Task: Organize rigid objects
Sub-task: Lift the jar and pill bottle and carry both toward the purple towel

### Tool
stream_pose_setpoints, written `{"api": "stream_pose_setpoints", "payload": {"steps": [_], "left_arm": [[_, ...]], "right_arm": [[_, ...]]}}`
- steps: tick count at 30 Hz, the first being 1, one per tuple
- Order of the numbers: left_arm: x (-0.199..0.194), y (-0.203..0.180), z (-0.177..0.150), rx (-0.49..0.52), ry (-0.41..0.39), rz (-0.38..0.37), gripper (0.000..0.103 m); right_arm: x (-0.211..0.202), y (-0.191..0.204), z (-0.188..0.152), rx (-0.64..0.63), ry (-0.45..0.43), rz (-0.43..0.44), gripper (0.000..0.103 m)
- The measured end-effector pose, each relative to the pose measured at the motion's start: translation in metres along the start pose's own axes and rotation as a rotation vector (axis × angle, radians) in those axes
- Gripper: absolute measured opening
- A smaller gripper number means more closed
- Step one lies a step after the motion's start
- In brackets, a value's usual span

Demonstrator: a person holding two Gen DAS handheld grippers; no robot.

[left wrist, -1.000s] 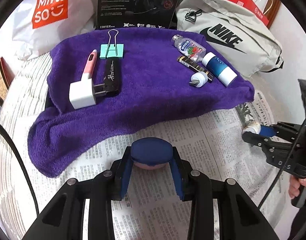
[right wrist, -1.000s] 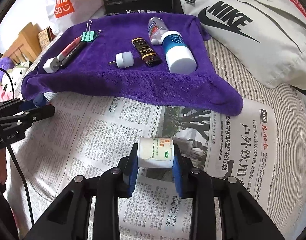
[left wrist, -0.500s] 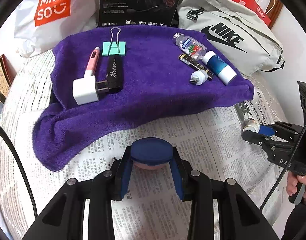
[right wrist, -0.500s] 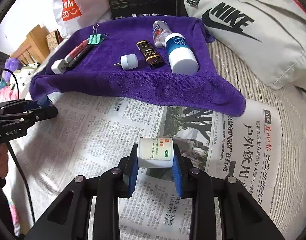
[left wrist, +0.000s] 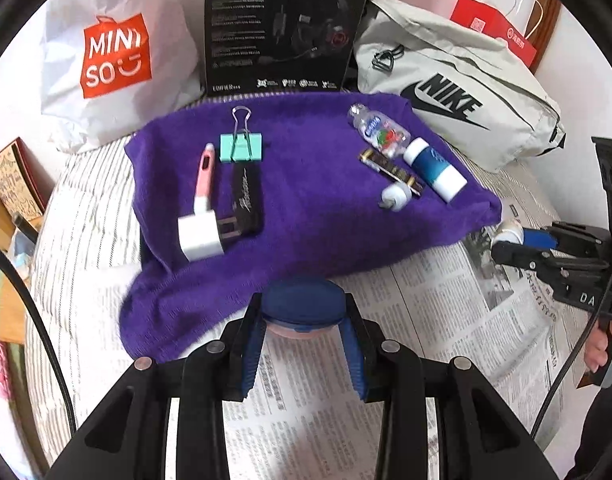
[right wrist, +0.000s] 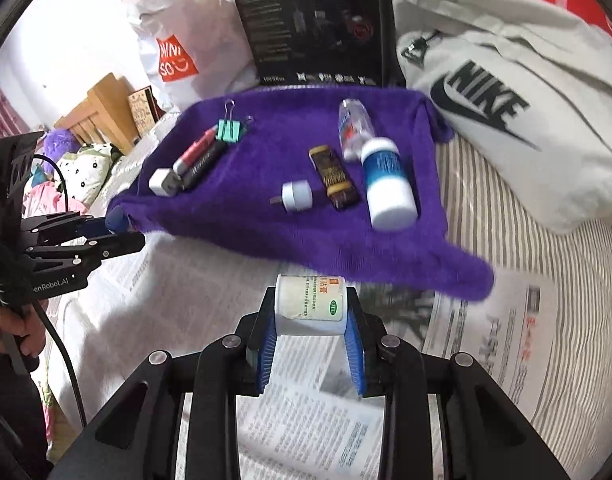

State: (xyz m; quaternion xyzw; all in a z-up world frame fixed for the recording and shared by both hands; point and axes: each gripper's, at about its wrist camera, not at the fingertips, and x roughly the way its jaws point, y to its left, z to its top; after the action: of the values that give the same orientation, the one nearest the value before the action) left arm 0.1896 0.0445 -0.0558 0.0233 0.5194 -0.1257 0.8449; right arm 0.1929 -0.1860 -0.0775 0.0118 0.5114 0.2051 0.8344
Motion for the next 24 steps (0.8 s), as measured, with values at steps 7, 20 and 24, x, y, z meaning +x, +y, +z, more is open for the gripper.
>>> {"api": "stream_pose_setpoints", "payload": {"steps": [7, 20, 24], "left_arm": [[0.0, 0.009, 0.019, -0.003, -0.013, 0.019, 0.034], [0.01, 0.015, 0.04, 0.008, -0.013, 0.017, 0.034], [0.014, 0.022, 0.04, 0.0, -0.003, 0.022, 0.034]], "right_arm": [[0.005, 0.0, 0.035, -0.035, -0.022, -0.001, 0.031], [0.042, 0.006, 0.098, -0.098, -0.014, 0.013, 0.031], [0.065, 0.009, 0.118, -0.113, 0.001, 0.015, 0.031]]}}
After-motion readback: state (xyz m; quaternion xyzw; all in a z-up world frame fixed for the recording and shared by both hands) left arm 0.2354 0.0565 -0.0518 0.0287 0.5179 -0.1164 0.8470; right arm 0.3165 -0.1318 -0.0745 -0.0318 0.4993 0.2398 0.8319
